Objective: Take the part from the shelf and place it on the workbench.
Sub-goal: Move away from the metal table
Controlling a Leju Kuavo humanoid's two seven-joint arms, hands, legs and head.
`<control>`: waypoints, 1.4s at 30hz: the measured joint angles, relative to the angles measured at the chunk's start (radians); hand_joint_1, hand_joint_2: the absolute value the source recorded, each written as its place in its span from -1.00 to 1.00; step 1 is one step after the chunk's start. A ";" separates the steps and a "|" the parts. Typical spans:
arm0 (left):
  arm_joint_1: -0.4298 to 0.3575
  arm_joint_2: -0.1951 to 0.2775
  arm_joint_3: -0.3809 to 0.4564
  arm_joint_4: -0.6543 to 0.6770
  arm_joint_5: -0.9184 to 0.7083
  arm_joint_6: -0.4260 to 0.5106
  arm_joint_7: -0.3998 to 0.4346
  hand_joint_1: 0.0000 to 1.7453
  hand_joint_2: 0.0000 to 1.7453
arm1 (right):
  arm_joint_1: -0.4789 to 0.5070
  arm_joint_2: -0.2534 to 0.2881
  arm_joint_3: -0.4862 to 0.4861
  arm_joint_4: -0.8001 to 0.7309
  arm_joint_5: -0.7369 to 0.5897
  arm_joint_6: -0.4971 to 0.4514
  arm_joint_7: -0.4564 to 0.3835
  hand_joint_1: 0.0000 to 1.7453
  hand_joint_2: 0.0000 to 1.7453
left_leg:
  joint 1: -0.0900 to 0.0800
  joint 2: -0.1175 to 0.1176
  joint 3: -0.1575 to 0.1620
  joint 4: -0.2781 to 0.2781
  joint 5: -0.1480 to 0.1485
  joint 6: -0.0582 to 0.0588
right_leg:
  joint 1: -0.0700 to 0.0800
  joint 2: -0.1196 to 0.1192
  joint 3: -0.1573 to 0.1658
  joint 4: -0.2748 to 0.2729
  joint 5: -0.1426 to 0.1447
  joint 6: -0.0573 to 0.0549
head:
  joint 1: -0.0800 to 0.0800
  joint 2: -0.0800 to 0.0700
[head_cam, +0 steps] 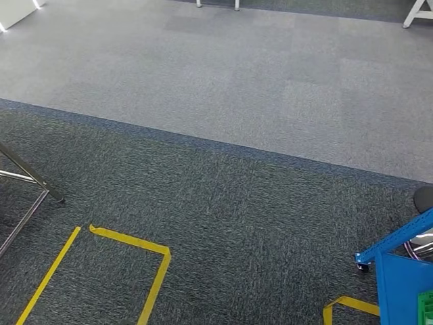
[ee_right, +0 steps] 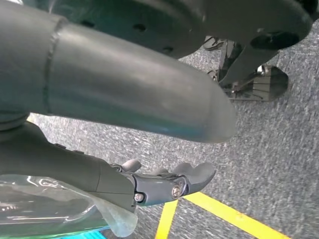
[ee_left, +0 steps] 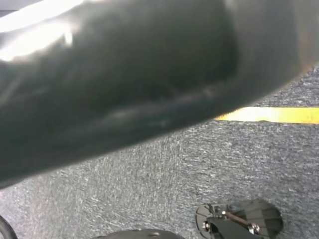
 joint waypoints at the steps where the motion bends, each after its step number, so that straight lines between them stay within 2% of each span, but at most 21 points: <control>1: -0.002 0.000 0.001 0.000 0.000 0.000 0.000 -1.00 -1.00 | 0.001 0.000 0.000 0.000 0.000 0.000 0.000 -1.00 -1.00 | 0.003 -0.001 0.002 0.002 -0.003 -0.007 | 0.000 0.010 -0.001 -0.001 0.001 -0.007 | 0.000 0.000; 3: -0.004 0.001 0.001 0.000 0.000 0.000 0.000 -1.00 -1.00 | 0.003 0.001 0.000 0.001 0.000 0.000 0.000 -1.00 -1.00 | 0.007 -0.040 -0.011 0.043 -0.039 -0.017 | -0.003 0.029 -0.001 -0.005 0.006 -0.020 | -0.003 0.000; 5: -0.002 0.001 0.002 0.000 0.000 0.000 0.000 -1.00 -1.00 | 0.001 0.002 0.000 0.001 0.000 0.000 0.000 -1.00 -1.00 | 0.008 -0.091 -0.060 0.163 -0.109 -0.019 | -0.003 0.051 0.000 -0.006 0.009 -0.029 | -0.007 0.000; 7: 0.002 0.002 0.004 0.000 0.000 0.000 0.000 -1.00 -1.00 | 0.000 0.003 0.000 0.002 0.000 0.000 0.000 -1.00 -1.00 | 0.007 -0.107 -0.112 0.279 -0.150 -0.016 | 0.001 0.079 -0.001 -0.006 0.010 -0.032 | -0.008 0.000; 9: 0.003 0.004 0.006 0.000 -0.001 0.000 -0.001 -1.00 -1.00 | 0.001 0.003 0.000 0.002 0.000 0.000 0.000 -1.00 -1.00 | 0.005 -0.114 -0.109 0.263 -0.111 -0.009 | 0.004 0.109 0.002 -0.005 0.011 -0.032 | -0.008 0.000; 12: 0.003 0.008 0.007 0.000 -0.014 0.000 -0.007 -1.00 -1.00 | 0.000 0.005 0.000 0.002 0.002 -0.003 -0.014 -1.00 -1.00 | 0.006 -0.180 -0.036 0.077 -0.006 0.008 | 0.006 0.150 0.001 -0.002 0.012 -0.029 | -0.008 0.000; 14: 0.003 0.013 0.007 0.000 -0.028 -0.003 -0.014 -1.00 -1.00 | -0.003 0.010 0.000 0.003 0.003 -0.010 -0.025 -1.00 -1.00 | 0.006 -0.212 -0.018 0.022 0.003 0.011 | 0.003 0.173 -0.011 0.002 0.016 -0.019 | -0.007 0.000; 16: 0.000 0.017 0.007 0.000 -0.038 -0.004 -0.018 -1.00 -1.00 | -0.002 0.014 0.000 0.005 0.003 -0.016 -0.029 -1.00 -1.00 | 0.007 -0.192 -0.015 0.009 0.001 0.013 | -0.001 0.193 -0.024 0.001 0.022 -0.005 | -0.008 0.000; 17: -0.002 0.019 0.007 0.000 -0.040 -0.004 -0.019 -1.00 -1.00 | 0.000 0.016 0.000 0.006 0.003 -0.018 -0.027 -1.00 -1.00 | 0.008 -0.179 -0.013 0.003 0.005 0.018 | 0.000 0.182 -0.030 0.007 0.018 0.000 | -0.006 0.000; 20: -0.006 0.023 0.009 0.000 -0.045 -0.004 -0.030 -1.00 -1.00 | -0.001 0.019 0.000 0.009 0.000 -0.020 -0.017 -1.00 -1.00 | 0.008 -0.133 -0.008 -0.010 0.011 0.030 | 0.003 0.091 -0.097 0.131 -0.055 0.013 | 0.004 0.000; 22: -0.006 0.022 0.011 0.000 -0.047 -0.004 -0.035 -1.00 -1.00 | -0.002 0.021 -0.001 0.010 -0.008 -0.022 -0.015 -1.00 -1.00 | 0.005 -0.099 -0.009 -0.009 0.009 0.032 | 0.001 0.064 -0.157 0.253 -0.106 0.020 | 0.005 0.000; 23: -0.007 0.022 0.013 0.000 -0.049 -0.004 -0.036 -1.00 -1.00 | -0.001 0.021 -0.001 0.010 -0.013 -0.024 -0.016 -1.00 -1.00 | 0.004 -0.082 -0.008 -0.009 0.008 0.032 | 0.001 0.060 -0.166 0.276 -0.107 0.023 | 0.005 0.000; 25: -0.010 0.020 0.016 0.000 -0.053 -0.001 -0.034 -1.00 -1.00 | 0.002 0.021 -0.002 0.010 -0.020 -0.028 -0.023 -1.00 -1.00 | 0.004 -0.056 -0.005 -0.009 0.005 0.029 | 0.000 0.047 -0.125 0.207 -0.060 0.024 | 0.006 0.000; 28: -0.012 0.014 0.023 0.000 -0.055 0.004 -0.033 -1.00 -1.00 | -0.002 0.022 -0.003 0.010 -0.020 -0.033 -0.025 -1.00 -1.00 | -0.003 -0.026 0.003 -0.006 -0.004 0.016 | 0.005 -0.014 -0.015 0.023 0.001 0.009 | 0.005 0.000; 29: -0.012 0.012 0.027 0.000 -0.056 0.005 -0.032 -1.00 -1.00 | -0.004 0.023 -0.003 0.011 -0.019 -0.035 -0.023 -1.00 -1.00 | -0.006 -0.017 0.006 -0.005 -0.007 0.011 | 0.007 -0.024 -0.001 0.002 0.003 0.001 | 0.004 0.000; 31: -0.012 0.006 0.033 -0.001 -0.063 0.006 -0.026 -1.00 -1.00 | -0.003 0.025 -0.003 0.011 -0.017 -0.038 -0.019 -1.00 -1.00 | -0.007 0.001 0.013 -0.006 -0.011 0.002 | 0.009 -0.006 -0.003 0.000 0.002 -0.014 | 0.001 0.000; 34: -0.005 -0.012 0.040 -0.006 -0.087 0.010 -0.014 -1.00 -1.00 | 0.002 0.029 -0.003 0.010 -0.022 -0.044 -0.015 -1.00 -1.00 | 0.000 -0.043 0.000 0.045 -0.056 -0.014 | 0.005 0.026 0.000 -0.006 0.008 -0.031 | -0.003 0.000; 36: 0.007 -0.027 0.044 -0.016 -0.105 0.009 -0.010 -1.00 -1.00 | 0.003 0.032 -0.003 0.010 -0.027 -0.046 -0.014 -1.00 -1.00 | 0.002 -0.094 -0.054 0.171 -0.122 -0.018 | 0.004 0.050 0.000 -0.006 0.011 -0.038 | -0.006 0.000; 38: 0.021 -0.042 0.053 -0.033 -0.126 0.003 -0.006 -1.00 -1.00 | 0.005 0.034 -0.004 0.010 -0.029 -0.046 -0.010 -1.00 -1.00 | 0.002 -0.108 -0.109 0.281 -0.155 -0.017 | 0.006 0.081 0.001 -0.006 0.011 -0.041 | -0.007 0.000; 40: 0.030 -0.055 0.067 -0.054 -0.144 -0.006 -0.006 -1.00 -1.00 | 0.010 0.035 -0.005 0.010 -0.029 -0.046 -0.004 -1.00 -1.00 | 0.002 -0.115 -0.108 0.254 -0.106 -0.012 | 0.007 0.111 0.005 -0.005 0.011 -0.041 | -0.007 0.000; 42: 0.033 -0.063 0.082 -0.071 -0.154 -0.012 -0.007 -1.00 -1.00 | 0.012 0.036 -0.007 0.010 -0.027 -0.046 -0.003 -1.00 -1.00 | 0.003 -0.152 -0.063 0.123 -0.024 -0.005 | 0.009 0.138 0.007 -0.004 0.010 -0.039 | -0.007 0.000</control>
